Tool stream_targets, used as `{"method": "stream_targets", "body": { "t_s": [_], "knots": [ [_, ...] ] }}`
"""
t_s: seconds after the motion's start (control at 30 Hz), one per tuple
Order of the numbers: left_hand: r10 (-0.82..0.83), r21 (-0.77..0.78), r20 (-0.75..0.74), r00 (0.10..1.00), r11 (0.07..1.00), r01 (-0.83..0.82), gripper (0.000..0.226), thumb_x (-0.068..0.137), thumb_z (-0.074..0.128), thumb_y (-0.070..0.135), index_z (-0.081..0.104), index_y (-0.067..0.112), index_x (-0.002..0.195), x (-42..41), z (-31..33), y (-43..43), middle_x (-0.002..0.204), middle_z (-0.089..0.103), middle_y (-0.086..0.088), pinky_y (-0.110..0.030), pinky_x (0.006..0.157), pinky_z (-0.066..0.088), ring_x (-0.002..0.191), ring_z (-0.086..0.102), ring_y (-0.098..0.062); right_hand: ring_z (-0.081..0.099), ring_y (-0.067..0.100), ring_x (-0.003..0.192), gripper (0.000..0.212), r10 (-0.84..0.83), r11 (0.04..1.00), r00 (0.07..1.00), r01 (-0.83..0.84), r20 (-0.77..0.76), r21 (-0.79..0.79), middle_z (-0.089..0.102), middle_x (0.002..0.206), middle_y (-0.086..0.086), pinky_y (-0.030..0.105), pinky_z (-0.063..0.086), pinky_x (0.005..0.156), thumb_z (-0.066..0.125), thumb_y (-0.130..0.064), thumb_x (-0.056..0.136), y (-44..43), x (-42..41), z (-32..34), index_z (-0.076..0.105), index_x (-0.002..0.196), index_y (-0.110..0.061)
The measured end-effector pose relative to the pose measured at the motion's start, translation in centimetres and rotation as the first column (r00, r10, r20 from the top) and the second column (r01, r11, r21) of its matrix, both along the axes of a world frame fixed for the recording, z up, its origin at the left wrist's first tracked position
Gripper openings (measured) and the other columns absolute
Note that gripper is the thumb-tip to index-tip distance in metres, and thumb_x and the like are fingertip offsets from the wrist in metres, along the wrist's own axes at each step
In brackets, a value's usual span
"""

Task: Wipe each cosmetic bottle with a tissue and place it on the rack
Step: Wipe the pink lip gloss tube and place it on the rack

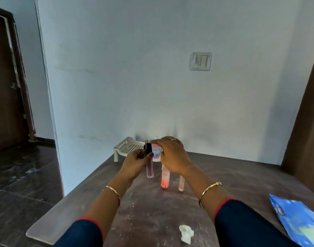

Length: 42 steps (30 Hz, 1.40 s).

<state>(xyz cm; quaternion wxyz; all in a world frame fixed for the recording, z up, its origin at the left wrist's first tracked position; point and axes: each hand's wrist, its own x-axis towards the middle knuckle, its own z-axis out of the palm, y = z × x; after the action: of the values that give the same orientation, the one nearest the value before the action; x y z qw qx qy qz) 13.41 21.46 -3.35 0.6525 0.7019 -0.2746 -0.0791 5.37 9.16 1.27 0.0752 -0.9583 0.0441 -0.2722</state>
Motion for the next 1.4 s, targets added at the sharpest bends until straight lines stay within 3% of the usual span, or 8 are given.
{"method": "stream_targets", "body": {
  "t_s": [0.27,0.47,0.63,0.9,1.0,1.13,1.3,1.4],
  "knots": [
    [0.135,0.260,0.249,0.959,0.945,-0.201,0.030,0.086,0.068,0.027,0.065,0.009,0.109,11.9,2.1,-3.1,0.097,0.064,-0.002,-0.025,0.079,0.039,0.095,0.060,-0.020,0.030,0.020,0.137,0.064,-0.006,0.981,0.992,-0.018,-0.123,-0.193,0.049,0.140,-0.002,0.040,0.010,0.115,0.052,-0.001,0.085,-3.6,10.6,1.9,0.042,0.139,-0.032],
    [0.137,0.308,0.197,0.971,0.932,-0.194,0.028,0.081,0.073,0.018,0.065,0.008,0.106,18.8,0.8,-4.9,0.102,0.070,-0.010,-0.040,0.090,0.053,0.093,0.066,-0.027,0.020,0.024,0.141,0.067,-0.049,0.937,0.972,-0.035,-0.230,-0.346,0.033,0.150,0.000,0.045,0.008,0.114,0.053,-0.004,0.086,-5.3,16.7,1.3,0.034,0.143,-0.035],
    [0.065,0.344,0.203,0.977,0.929,-0.133,0.028,0.086,0.067,0.015,0.062,0.010,0.113,21.2,-1.6,-6.9,0.101,0.066,-0.002,-0.026,0.081,0.041,0.094,0.060,-0.018,0.015,0.025,0.142,0.063,-0.095,0.927,0.946,-0.030,-0.310,-0.375,0.028,0.152,0.001,0.047,0.006,0.113,0.055,-0.013,0.089,-6.6,19.3,-0.4,0.032,0.144,-0.038],
    [-0.099,0.378,0.084,0.992,0.924,0.061,0.022,0.091,0.060,0.008,0.056,0.009,0.113,22.3,-1.9,-7.3,0.097,0.063,-0.006,-0.038,0.089,0.053,0.084,0.062,-0.021,0.021,0.026,0.140,0.060,-0.092,0.950,0.933,-0.022,-0.349,-0.311,0.032,0.149,0.002,0.046,0.015,0.111,0.050,-0.014,0.090,-7.6,20.0,-1.3,0.033,0.144,-0.037],
    [-0.141,0.405,0.046,0.989,0.908,0.110,0.026,0.091,0.060,0.007,0.055,0.007,0.116,22.3,-1.5,-6.9,0.102,0.064,-0.011,-0.031,0.079,0.052,0.078,0.059,-0.016,0.022,0.025,0.140,0.061,-0.075,0.951,0.943,-0.029,-0.323,-0.307,0.033,0.150,0.001,0.046,0.016,0.111,0.053,-0.011,0.089,-7.6,20.2,-1.2,0.036,0.142,-0.037],
    [-0.142,0.419,0.035,0.989,0.901,0.115,0.036,0.090,0.061,0.008,0.054,0.006,0.125,22.1,-1.4,-6.5,0.111,0.064,-0.014,-0.022,0.068,0.048,0.082,0.059,-0.014,0.021,0.025,0.140,0.061,-0.070,0.948,0.945,-0.037,-0.319,-0.317,0.033,0.149,0.001,0.046,0.015,0.111,0.053,-0.009,0.089,-7.5,20.1,-1.0,0.037,0.141,-0.037],
    [-0.108,0.437,0.021,0.994,0.895,0.088,0.046,0.090,0.061,0.008,0.044,0.008,0.133,21.4,-0.9,-6.5,0.111,0.060,-0.007,-0.021,0.070,0.048,0.086,0.057,-0.012,0.021,0.025,0.140,0.063,-0.059,0.963,0.947,-0.029,-0.317,-0.266,0.032,0.150,0.000,0.044,0.016,0.110,0.050,-0.005,0.089,-7.3,19.4,-0.8,0.037,0.141,-0.038],
    [-0.072,0.448,0.035,0.997,0.893,0.049,0.059,0.089,0.065,0.017,0.035,0.012,0.140,21.1,-0.4,-6.2,0.137,0.049,-0.013,-0.025,0.081,0.046,0.108,0.054,-0.021,0.023,0.025,0.139,0.067,-0.018,0.992,0.950,-0.023,-0.310,-0.128,0.034,0.149,-0.002,0.041,0.021,0.108,0.046,0.003,0.087,-7.3,18.5,-0.5,0.039,0.140,-0.037]
  ]
}}
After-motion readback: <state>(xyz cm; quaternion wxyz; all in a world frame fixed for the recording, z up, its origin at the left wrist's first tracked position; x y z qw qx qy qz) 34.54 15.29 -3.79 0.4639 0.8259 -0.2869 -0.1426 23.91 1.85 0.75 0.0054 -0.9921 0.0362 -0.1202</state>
